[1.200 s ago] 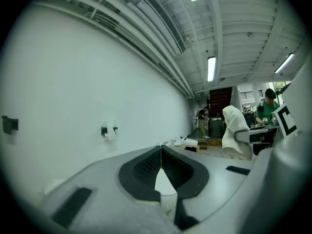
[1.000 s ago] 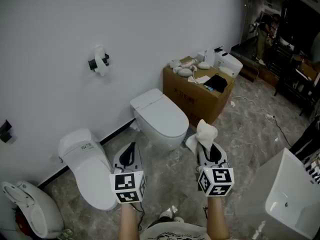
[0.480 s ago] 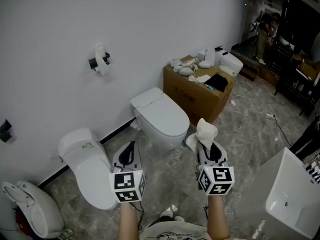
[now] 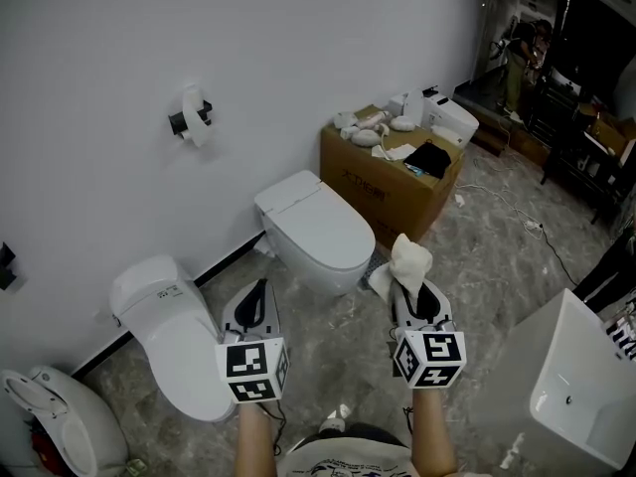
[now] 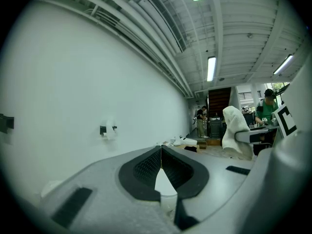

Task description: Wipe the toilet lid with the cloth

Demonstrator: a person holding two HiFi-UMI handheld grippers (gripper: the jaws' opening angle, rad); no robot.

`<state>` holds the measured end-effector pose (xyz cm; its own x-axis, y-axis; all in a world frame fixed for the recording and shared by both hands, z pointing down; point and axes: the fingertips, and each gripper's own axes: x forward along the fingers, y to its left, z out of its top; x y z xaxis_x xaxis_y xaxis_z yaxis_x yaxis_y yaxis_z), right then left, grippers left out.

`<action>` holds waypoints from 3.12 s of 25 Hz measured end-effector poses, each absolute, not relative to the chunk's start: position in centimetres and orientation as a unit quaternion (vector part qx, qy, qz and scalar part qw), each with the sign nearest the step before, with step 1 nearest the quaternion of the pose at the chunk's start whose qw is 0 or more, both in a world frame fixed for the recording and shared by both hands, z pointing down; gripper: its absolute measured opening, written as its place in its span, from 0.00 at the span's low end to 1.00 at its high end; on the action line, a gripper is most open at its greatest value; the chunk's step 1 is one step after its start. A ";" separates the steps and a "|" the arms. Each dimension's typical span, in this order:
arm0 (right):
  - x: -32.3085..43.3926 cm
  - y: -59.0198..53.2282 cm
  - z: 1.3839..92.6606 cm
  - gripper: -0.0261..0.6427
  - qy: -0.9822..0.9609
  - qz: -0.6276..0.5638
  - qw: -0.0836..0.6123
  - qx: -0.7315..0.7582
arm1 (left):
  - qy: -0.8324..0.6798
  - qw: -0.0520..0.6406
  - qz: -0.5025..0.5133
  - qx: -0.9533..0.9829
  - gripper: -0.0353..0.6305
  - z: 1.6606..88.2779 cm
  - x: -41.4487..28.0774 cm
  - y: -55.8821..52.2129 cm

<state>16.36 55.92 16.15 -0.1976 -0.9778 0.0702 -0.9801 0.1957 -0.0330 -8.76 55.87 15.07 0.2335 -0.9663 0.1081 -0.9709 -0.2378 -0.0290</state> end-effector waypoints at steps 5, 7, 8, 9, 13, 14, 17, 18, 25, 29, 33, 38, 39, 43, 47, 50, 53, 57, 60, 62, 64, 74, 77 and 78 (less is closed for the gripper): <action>15.8 55.1 17.0 0.21 -0.768 0.042 0.023 0.638 | -0.614 0.025 0.058 0.787 0.07 15.6 -9.7 54.9; 15.5 54.8 17.2 0.21 -0.769 0.044 0.024 0.637 | -0.616 0.028 0.061 0.785 0.07 15.9 -10.2 54.6; 15.4 54.6 17.3 0.21 -0.769 0.045 0.025 0.637 | -0.618 0.029 0.062 0.784 0.07 16.0 -10.4 54.5; 15.3 54.3 17.4 0.21 -0.770 0.046 0.026 0.636 | -0.619 0.030 0.062 0.782 0.07 16.2 -10.6 54.3; 15.4 52.9 18.0 0.21 -0.771 0.050 0.030 0.634 | -0.625 0.036 0.063 0.777 0.07 16.7 -11.0 53.2; 15.4 52.3 18.2 0.21 -0.771 0.051 0.032 0.633 | -0.627 0.037 0.064 0.775 0.07 16.9 -11.0 52.8; 15.4 50.2 18.7 0.21 -0.775 0.056 0.032 0.628 | -0.633 0.040 0.065 0.770 0.07 17.3 -11.3 51.1; 15.4 49.4 18.8 0.21 -0.777 0.057 0.032 0.626 | -0.636 0.041 0.066 0.768 0.07 17.4 -11.2 50.4; 15.6 41.4 18.9 0.21 -0.793 0.057 0.033 0.606 | -0.652 0.040 0.066 0.754 0.07 17.4 -10.7 43.4; 16.8 35.9 18.8 0.21 -0.798 0.058 0.034 0.599 | -0.662 0.042 0.066 0.746 0.07 17.2 -9.8 38.5; 17.6 29.9 18.5 0.21 -0.803 0.062 0.030 0.592 | -0.668 0.039 0.068 0.740 0.07 16.7 -9.0 33.3; 18.0 22.7 17.3 0.21 -0.815 0.056 0.028 0.576 | -0.682 0.034 0.063 0.728 0.07 15.4 -8.5 27.2; 18.0 21.5 17.2 0.21 -0.818 0.055 0.028 0.572 | -0.685 0.032 0.063 0.725 0.07 15.3 -8.5 26.2; 17.5 17.5 17.3 0.21 -0.828 0.052 0.030 0.557 | -0.697 0.032 0.063 0.714 0.07 15.3 -8.8 23.1; 16.9 14.5 18.2 0.21 -0.833 0.061 0.038 0.548 | -0.707 0.045 0.069 0.703 0.07 16.2 -9.6 20.9; 16.6 13.0 19.2 0.21 -0.834 0.071 0.045 0.545 | -0.712 0.054 0.078 0.696 0.07 17.1 -10.3 19.9; 16.2 11.7 20.2 0.21 -0.834 0.080 0.050 0.543 | -0.715 0.061 0.084 0.691 0.07 18.0 -11.0 18.8; 15.5 9.6 21.3 0.21 -0.833 0.086 0.056 0.543 | -0.716 0.066 0.087 0.690 0.07 18.7 -11.9 16.5; 14.8 7.4 21.7 0.21 -0.830 0.085 0.059 0.548 | -0.712 0.068 0.085 0.694 0.07 19.2 -12.5 14.0; 14.3 5.4 21.8 0.21 -0.827 0.085 0.060 0.553 | -0.708 0.069 0.084 0.698 0.07 19.5 -13.1 12.0; 13.5 3.3 21.9 0.21 -0.825 0.083 0.061 0.556 | -0.704 0.067 0.083 0.703 0.07 19.5 -13.8 9.7; 9.2 -6.9 22.1 0.21 -0.815 0.080 0.068 0.570 | -0.683 0.063 0.084 0.723 0.07 19.4 -17.8 -2.3; 8.0 -9.7 22.7 0.21 -0.810 0.085 0.073 0.576 | -0.675 0.069 0.090 0.729 0.07 20.0 -19.0 -5.7; 7.7 -10.6 22.8 0.21 -0.808 0.086 0.074 0.578 | -0.673 0.070 0.091 0.730 0.07 20.1 -19.4 -6.8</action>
